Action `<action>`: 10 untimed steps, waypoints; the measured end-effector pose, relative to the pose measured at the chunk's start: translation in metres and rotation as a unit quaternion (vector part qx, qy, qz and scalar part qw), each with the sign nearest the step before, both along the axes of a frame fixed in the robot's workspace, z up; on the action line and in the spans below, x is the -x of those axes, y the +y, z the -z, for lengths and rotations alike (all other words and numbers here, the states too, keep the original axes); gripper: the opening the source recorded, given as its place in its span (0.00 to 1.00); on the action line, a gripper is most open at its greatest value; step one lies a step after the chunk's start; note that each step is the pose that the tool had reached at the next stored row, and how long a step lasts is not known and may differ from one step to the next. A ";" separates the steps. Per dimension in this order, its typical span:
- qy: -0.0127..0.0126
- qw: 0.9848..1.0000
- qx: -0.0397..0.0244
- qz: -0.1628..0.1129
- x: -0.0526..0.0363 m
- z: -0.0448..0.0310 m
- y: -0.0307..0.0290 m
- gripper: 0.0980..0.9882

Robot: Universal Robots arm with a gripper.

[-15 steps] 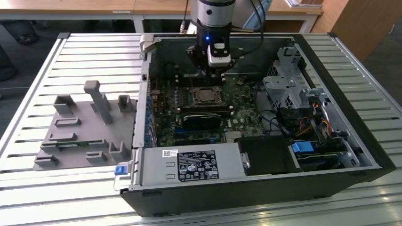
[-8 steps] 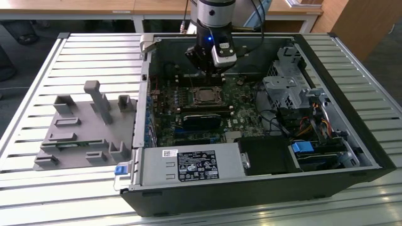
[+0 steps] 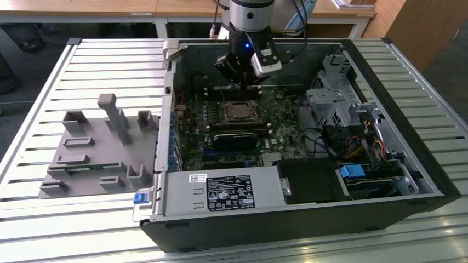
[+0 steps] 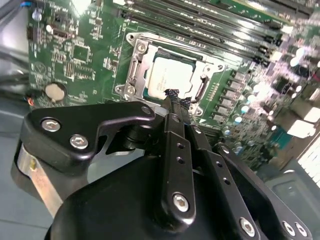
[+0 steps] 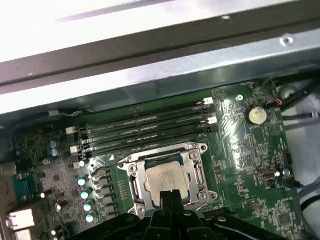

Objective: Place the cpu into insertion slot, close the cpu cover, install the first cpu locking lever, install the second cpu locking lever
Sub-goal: 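Install the first cpu locking lever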

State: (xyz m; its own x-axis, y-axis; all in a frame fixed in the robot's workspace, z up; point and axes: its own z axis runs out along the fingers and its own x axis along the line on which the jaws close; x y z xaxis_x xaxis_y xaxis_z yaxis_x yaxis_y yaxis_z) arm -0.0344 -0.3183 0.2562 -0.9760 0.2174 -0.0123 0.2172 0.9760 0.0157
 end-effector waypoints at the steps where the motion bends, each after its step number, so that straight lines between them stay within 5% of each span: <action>1: 0.000 1.000 0.000 -0.009 0.0000 0.0001 0.0000 0.01; 6: 0.000 0.999 0.000 -0.055 0.0000 0.0003 0.0000 0.01; 10: 0.000 0.996 0.000 -0.091 0.0000 0.0004 0.0000 0.01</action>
State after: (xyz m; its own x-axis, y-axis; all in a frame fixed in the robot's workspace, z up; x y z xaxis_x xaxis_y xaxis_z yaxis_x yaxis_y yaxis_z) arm -0.0344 -0.3183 0.2558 -0.9992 0.0377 -0.0123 0.0375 0.9992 0.0158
